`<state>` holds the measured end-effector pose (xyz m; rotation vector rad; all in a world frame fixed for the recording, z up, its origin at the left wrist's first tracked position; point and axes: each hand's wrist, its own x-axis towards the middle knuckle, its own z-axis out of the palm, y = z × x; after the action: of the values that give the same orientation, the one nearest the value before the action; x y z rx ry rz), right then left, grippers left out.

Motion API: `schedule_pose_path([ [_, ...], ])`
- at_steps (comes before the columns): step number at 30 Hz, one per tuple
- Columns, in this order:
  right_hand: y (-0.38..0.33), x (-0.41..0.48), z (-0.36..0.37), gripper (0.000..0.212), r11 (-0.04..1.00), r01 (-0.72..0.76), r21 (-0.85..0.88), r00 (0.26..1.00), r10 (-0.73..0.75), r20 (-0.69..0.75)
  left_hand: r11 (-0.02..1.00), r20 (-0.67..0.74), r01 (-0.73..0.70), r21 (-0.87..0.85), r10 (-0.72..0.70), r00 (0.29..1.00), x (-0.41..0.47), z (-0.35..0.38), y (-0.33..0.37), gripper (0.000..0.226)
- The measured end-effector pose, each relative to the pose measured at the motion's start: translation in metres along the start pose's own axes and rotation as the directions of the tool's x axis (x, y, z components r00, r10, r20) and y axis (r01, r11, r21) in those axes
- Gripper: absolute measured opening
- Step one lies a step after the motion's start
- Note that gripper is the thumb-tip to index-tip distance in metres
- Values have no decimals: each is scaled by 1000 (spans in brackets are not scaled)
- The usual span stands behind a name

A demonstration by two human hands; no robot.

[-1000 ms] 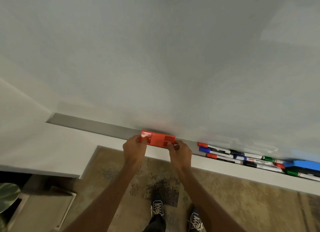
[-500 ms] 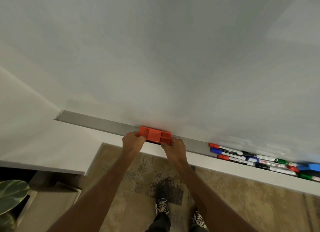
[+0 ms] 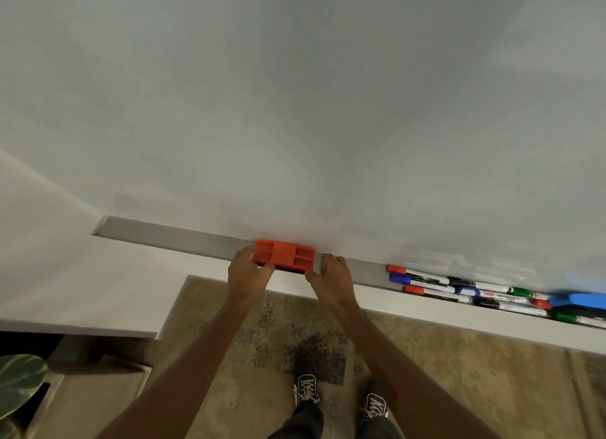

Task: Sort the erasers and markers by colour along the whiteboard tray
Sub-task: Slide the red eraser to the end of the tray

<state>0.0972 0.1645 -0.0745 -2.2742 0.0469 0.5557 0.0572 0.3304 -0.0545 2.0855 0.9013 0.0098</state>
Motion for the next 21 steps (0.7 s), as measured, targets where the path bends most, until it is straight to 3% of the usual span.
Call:
schedule_pose_path([
  [3, 11, -5, -14, 54, 999, 25, -32, 997, -28, -74, 994, 7, -107, 1, 107, 994, -15, 13, 2, 43],
  [6, 25, -12, -33, 57, 994, 85, -72, 986, -94, -137, 979, 33, -201, 11, 201, 979, -32, 31, 12, 55],
  [14, 88, -31, -104, 52, 976, 189, -112, 944, -212, -254, 918, 149, -390, -71, 396, 906, -87, 92, 59, 61],
  [21, 156, -51, -180, 50, 977, 186, -106, 907, -212, -364, 909, 211, -385, -161, 413, 886, -141, 164, 105, 52],
])
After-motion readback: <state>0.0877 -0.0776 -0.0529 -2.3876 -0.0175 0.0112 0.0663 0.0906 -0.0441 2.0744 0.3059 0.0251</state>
